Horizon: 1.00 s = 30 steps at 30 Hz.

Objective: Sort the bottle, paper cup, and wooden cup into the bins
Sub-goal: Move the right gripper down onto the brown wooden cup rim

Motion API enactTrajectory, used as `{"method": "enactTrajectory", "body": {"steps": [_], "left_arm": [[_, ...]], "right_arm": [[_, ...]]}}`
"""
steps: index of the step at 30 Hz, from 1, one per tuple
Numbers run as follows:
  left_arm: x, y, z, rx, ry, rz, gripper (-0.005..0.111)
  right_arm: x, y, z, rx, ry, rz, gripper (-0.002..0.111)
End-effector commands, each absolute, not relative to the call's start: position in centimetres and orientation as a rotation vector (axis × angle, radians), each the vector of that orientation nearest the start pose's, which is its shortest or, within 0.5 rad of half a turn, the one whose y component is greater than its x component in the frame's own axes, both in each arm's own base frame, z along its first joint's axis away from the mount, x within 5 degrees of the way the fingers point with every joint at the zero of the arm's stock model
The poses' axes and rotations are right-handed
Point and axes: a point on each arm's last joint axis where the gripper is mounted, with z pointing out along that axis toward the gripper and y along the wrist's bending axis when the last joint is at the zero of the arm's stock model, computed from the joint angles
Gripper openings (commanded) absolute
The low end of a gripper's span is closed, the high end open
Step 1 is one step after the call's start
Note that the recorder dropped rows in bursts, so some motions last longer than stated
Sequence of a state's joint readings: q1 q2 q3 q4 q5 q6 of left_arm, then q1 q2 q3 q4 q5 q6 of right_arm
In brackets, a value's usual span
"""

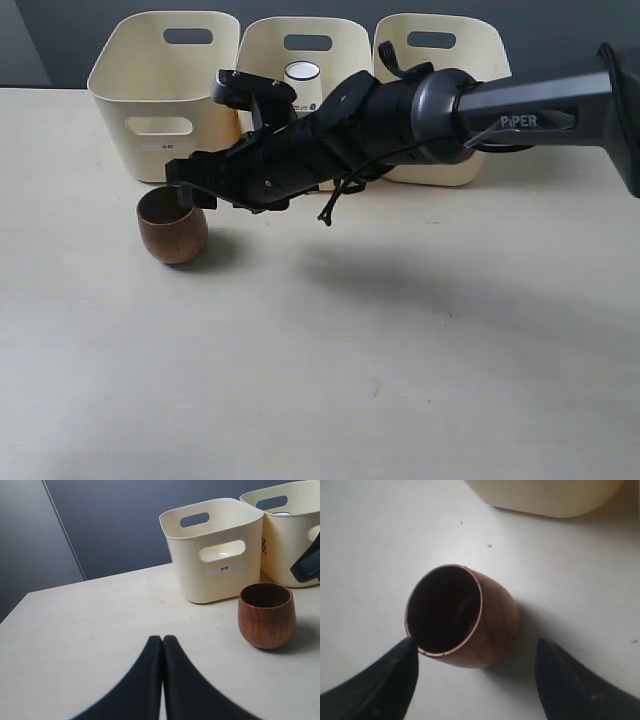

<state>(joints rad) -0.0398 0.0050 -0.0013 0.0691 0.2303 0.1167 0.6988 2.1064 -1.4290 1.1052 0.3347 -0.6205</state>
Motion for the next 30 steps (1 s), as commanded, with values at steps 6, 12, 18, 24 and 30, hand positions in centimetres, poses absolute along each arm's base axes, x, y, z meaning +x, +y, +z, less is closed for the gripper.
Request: {"method": "enactTrajectory", "body": {"steps": [6, 12, 18, 24, 30], "left_arm": [[5.6, -0.1, 19.3, 0.181, 1.701, 0.117, 0.0], [5.6, -0.1, 19.3, 0.181, 1.701, 0.117, 0.0], [5.6, -0.1, 19.3, 0.181, 1.701, 0.117, 0.0], [5.6, -0.1, 19.3, 0.181, 1.7, 0.117, 0.0], [5.6, -0.1, 19.3, 0.181, 1.7, 0.117, 0.0]], "right_arm": [[34.2, 31.7, 17.1, -0.384, 2.382, 0.882, 0.063], [34.6, 32.5, 16.7, -0.384, 2.389, 0.914, 0.063], [35.1, 33.5, 15.7, -0.394, 2.395, 0.928, 0.063], [35.1, 33.7, 15.1, -0.394, 2.408, 0.932, 0.063], [35.1, 33.8, 14.0, -0.379, 2.438, 0.938, 0.063]]}}
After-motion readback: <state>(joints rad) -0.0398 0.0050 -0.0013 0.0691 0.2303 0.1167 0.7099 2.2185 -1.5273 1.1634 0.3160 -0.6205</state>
